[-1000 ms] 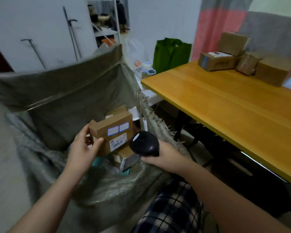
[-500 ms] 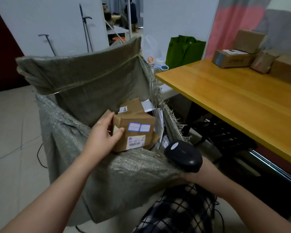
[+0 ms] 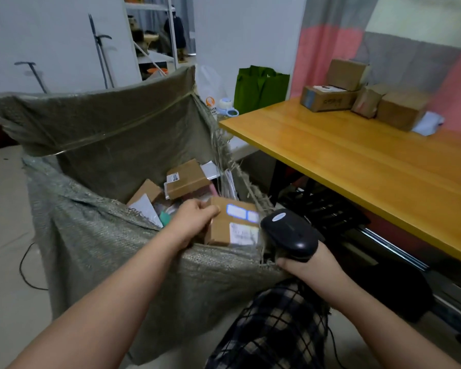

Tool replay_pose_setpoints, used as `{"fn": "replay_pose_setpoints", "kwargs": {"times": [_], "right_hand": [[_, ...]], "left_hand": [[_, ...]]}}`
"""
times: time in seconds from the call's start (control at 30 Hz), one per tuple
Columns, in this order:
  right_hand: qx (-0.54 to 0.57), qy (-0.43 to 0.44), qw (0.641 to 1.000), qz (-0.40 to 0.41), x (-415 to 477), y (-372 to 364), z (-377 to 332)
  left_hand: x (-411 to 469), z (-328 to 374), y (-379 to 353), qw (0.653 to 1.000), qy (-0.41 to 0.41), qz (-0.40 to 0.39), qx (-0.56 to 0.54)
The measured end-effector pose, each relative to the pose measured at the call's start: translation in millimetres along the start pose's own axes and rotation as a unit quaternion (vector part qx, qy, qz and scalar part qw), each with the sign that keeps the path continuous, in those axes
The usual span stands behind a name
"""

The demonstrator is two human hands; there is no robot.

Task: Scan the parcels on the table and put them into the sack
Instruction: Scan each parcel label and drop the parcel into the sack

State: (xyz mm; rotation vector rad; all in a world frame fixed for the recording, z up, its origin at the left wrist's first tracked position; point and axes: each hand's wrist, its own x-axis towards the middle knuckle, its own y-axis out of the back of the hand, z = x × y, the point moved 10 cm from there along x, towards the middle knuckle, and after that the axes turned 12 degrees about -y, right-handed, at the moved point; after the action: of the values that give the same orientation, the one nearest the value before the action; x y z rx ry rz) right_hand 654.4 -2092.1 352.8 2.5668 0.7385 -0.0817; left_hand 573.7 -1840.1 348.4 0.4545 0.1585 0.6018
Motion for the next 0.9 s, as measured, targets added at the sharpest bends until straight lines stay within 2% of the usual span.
{"fn": "replay_pose_setpoints", "kwargs": {"times": [0.03, 0.1, 0.2, 0.33, 0.4, 0.47, 0.53, 0.6, 0.63, 0.77, 0.87, 0.9], "right_hand": [[-0.005, 0.012, 1.0, 0.01, 5, 0, -6], [0.023, 0.023, 0.999, 0.03, 15, -3, -16], [0.127, 0.01, 0.992, 0.024, 29, -18, -24], [0.309, -0.057, 0.944, -0.099, 35, -73, -38], [0.331, -0.083, 0.928, -0.15, 30, -97, -47], [0.338, -0.086, 0.927, -0.136, 31, -94, -52], [0.302, -0.07, 0.95, -0.048, 41, -59, -52], [0.193, -0.048, 0.979, 0.053, 51, -18, -51], [0.124, -0.05, 0.988, 0.077, 55, -5, -48], [-0.098, -0.079, 0.992, 0.03, 64, -25, -21], [-0.158, -0.054, 0.986, -0.012, 59, -58, -16], [-0.17, -0.039, 0.984, -0.027, 56, -69, -17]], "left_hand": [[0, 2, -2, 0.996, 0.01, 0.019, -0.087], [2, 11, -3, 0.989, -0.008, 0.036, -0.142], [5, 23, 11, 0.985, -0.049, 0.075, -0.148], [7, 16, 29, 0.981, -0.059, 0.103, -0.153], [8, 10, 34, 0.982, -0.064, 0.109, -0.141], [9, 7, 39, 0.99, -0.079, 0.098, -0.061], [6, -1, 52, 0.988, -0.094, 0.095, 0.076], [-4, -14, 69, 0.98, -0.08, 0.099, 0.153], [-9, -24, 78, 0.977, -0.057, 0.096, 0.181], [-32, -51, 99, 0.95, 0.05, 0.004, 0.309], [-55, -63, 126, 0.892, 0.103, -0.062, 0.436], [-63, -67, 138, 0.885, 0.12, -0.068, 0.444]]}}
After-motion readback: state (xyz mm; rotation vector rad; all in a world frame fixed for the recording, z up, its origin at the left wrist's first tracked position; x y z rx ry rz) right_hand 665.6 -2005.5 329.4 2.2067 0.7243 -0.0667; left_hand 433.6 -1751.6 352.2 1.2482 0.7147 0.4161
